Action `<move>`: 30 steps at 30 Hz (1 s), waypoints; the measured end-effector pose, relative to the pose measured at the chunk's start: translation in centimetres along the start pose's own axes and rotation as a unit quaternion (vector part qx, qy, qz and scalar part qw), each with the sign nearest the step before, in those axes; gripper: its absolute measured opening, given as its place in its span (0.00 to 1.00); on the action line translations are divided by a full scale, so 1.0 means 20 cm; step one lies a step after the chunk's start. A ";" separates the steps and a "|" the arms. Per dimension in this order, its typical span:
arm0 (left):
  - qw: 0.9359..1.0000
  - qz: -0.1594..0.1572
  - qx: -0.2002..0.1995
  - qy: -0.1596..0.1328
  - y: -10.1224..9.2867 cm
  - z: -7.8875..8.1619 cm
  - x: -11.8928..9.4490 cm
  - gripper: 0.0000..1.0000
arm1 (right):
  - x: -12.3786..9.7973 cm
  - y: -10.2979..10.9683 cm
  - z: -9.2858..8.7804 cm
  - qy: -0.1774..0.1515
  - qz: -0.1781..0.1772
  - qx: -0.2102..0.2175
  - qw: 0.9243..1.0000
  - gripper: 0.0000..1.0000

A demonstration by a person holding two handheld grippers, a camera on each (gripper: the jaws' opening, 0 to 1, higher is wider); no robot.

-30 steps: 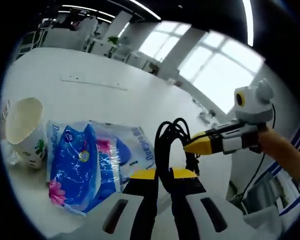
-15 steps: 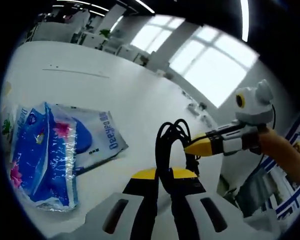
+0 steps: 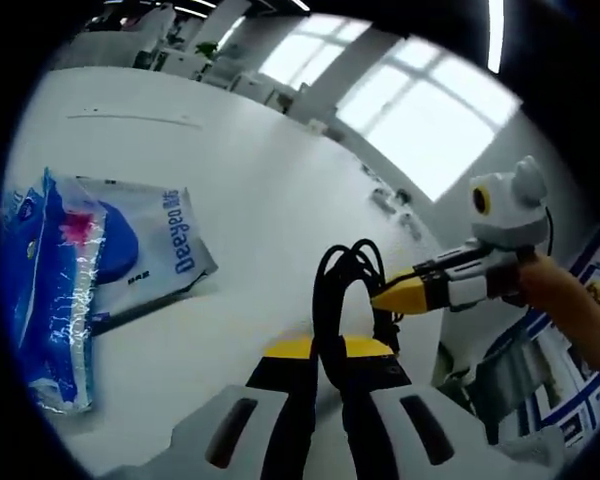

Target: Arrange the tabletop items into an orderly group along one side of the table until the central work area is clear of visible clutter.

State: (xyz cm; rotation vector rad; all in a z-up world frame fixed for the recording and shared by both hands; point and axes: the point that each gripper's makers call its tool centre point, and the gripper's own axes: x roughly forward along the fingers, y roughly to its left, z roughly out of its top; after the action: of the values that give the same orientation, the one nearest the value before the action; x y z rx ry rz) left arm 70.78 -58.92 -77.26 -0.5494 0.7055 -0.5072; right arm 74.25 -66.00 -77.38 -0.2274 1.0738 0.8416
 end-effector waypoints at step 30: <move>0.999 0.020 0.028 0.031 0.07 -0.05 0.12 0.05 | 0.11 -0.09 -0.05 0.008 -0.008 -0.007 1.000 0.05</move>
State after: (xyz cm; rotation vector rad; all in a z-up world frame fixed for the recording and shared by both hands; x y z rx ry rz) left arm 71.94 -59.59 -79.79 -0.4676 0.7588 -0.5067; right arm 75.27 -66.74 -80.14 -0.2542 1.0810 0.8351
